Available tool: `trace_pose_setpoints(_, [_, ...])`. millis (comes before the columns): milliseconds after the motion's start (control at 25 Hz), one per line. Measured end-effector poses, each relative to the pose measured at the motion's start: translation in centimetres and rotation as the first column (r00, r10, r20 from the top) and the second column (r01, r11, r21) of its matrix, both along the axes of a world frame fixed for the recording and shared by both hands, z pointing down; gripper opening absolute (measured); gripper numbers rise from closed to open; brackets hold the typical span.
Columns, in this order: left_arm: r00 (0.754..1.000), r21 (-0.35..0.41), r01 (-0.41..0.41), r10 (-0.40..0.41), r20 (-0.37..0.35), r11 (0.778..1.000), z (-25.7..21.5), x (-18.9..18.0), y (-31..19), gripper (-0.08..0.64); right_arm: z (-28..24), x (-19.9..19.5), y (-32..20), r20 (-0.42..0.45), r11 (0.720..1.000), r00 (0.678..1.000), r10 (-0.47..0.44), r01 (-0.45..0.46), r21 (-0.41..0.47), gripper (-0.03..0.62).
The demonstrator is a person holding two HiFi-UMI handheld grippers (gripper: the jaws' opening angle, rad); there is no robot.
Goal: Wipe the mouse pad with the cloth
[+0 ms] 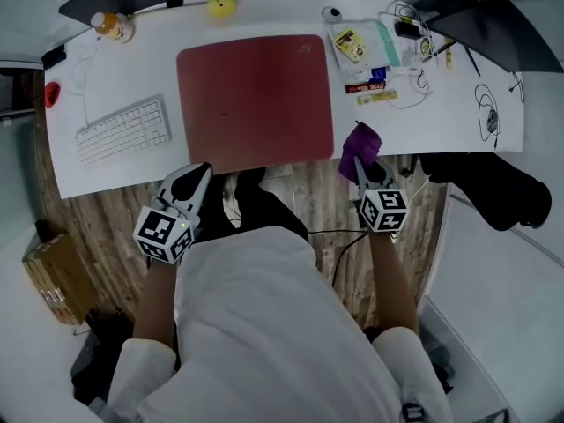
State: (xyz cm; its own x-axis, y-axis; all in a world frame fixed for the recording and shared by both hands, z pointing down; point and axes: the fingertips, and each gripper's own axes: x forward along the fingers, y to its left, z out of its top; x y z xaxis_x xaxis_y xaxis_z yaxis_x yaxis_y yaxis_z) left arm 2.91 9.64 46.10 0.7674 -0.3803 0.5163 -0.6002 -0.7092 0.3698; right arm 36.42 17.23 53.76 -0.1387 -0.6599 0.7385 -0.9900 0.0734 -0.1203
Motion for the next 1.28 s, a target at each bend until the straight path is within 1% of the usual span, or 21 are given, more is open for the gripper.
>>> trace_pose_setpoints(160, [1.000, -0.023, 0.019, -0.018, 0.008, 1.000, 0.8, -0.8, 0.2, 0.020, 2.7, 0.5, -0.1, -0.044, 0.998, 0.998, -0.034, 0.032, -0.057, 0.074])
trace_pose_setpoints(320, [0.999, -0.041, 0.031, -0.031, 0.012, 0.999, 1.5, -1.8, 0.3, 0.020, 5.5, 0.4, -0.2, -0.070, 0.993, 0.996, -0.051, 0.043, -0.110, 0.074])
trace_pose_setpoints(480, [0.999, -0.064, 0.043, -0.042, 0.019, 0.997, 2.5, -2.9, 0.3, 0.020, 8.4, 0.0, -0.3, -0.099, 0.985, 0.993, -0.069, 0.052, -0.165, 0.074])
trace_pose_setpoints(680, [0.998, -0.084, 0.058, -0.056, 0.029, 0.995, 3.8, -3.8, 0.6, 0.020, 11.4, -0.2, -0.2, -0.157, 0.972, 0.983, -0.095, 0.058, -0.226, 0.074])
trace_pose_setpoints(1000, [0.997, -0.118, 0.065, -0.060, 0.047, 0.991, 5.8, -4.7, 1.2, 0.020, 14.4, -0.7, -0.3, -0.206, 0.957, 0.972, -0.112, 0.050, -0.285, 0.074])
trace_pose_setpoints(1280, [0.996, -0.141, 0.076, -0.071, 0.046, 0.987, 6.3, -5.8, 1.9, 0.020, 15.4, -2.6, -0.2, -0.209, 0.949, 0.970, -0.127, 0.058, -0.309, 0.074])
